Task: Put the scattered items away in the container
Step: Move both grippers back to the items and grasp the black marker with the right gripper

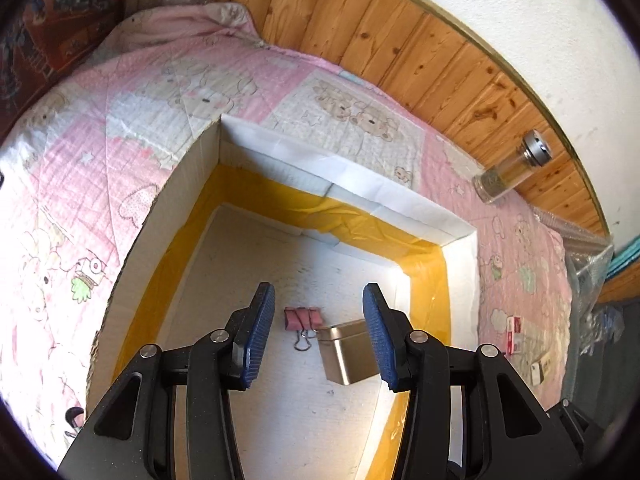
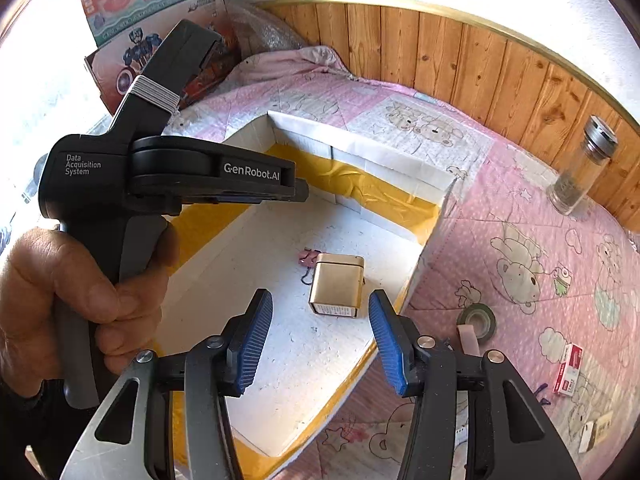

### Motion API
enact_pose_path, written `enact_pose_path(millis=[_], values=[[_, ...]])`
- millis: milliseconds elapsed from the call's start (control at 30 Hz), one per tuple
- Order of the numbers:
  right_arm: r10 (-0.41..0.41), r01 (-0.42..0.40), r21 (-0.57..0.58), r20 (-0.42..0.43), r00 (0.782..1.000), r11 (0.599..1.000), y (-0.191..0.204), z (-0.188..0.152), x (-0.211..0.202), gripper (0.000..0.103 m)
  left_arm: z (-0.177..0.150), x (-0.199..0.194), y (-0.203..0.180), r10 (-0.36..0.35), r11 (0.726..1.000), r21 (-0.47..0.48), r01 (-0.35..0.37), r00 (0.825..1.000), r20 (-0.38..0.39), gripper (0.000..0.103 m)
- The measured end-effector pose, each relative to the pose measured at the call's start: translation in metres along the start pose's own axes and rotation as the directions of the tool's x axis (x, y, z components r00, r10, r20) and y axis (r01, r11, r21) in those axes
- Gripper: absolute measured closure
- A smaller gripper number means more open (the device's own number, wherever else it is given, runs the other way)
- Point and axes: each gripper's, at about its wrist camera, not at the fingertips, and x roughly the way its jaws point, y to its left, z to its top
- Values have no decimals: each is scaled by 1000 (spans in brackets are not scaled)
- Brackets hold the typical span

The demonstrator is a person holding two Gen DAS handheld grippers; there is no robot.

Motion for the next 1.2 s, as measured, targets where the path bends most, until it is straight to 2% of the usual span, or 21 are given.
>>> enact_pose_path(millis=[100,167,233,367,500,633,700,800,933,1000,1067,1133,1200], values=[[16,-16,8,79,997,1000,7,-17,-14,51,-16,-27,-12,16,998,66,-21,997,70,55],[26,-28,9,130,991,1000,-8,-27,-22,51,-28,-45,-19,18,995,99,-29,993,114,55],[24,-25,2,177,984,1000,-4,-41,-38,51,-39,-60,-24,9,992,120,-26,989,146,55],[5,1,-21,264,964,1000,-1,-75,-68,51,-64,-83,-40,-28,985,173,-6,981,192,55],[18,-22,6,346,938,1000,-9,-107,-85,51,-91,-98,-63,-53,970,243,-5,972,231,55],[15,-40,59,374,927,997,-24,-126,-93,51,-116,-101,-81,-73,958,288,1,968,240,55],[24,-60,83,386,922,995,-32,-130,-101,51,-130,-97,-91,-93,948,319,18,971,221,55],[-4,-50,125,398,917,991,-49,-139,-112,51,-155,-84,-110,-119,922,386,45,978,170,55],[-141,50,256,350,926,965,-86,-158,-121,51,-182,-61,-139,-168,885,447,129,985,49,55],[-222,117,347,282,933,931,-111,-170,-120,51,-190,-46,-150,-180,875,456,164,984,-9,55],[-277,176,438,179,944,881,-138,-185,-113,51,-195,-31,-162,-183,865,465,186,982,-53,55],[-287,215,501,71,955,838,-161,-201,-101,51,-197,-17,-171,-176,863,467,190,982,-75,55],[-263,216,547,7,965,809,-178,-215,-89,52,-196,-2,-179,-164,866,464,186,982,-88,55]])
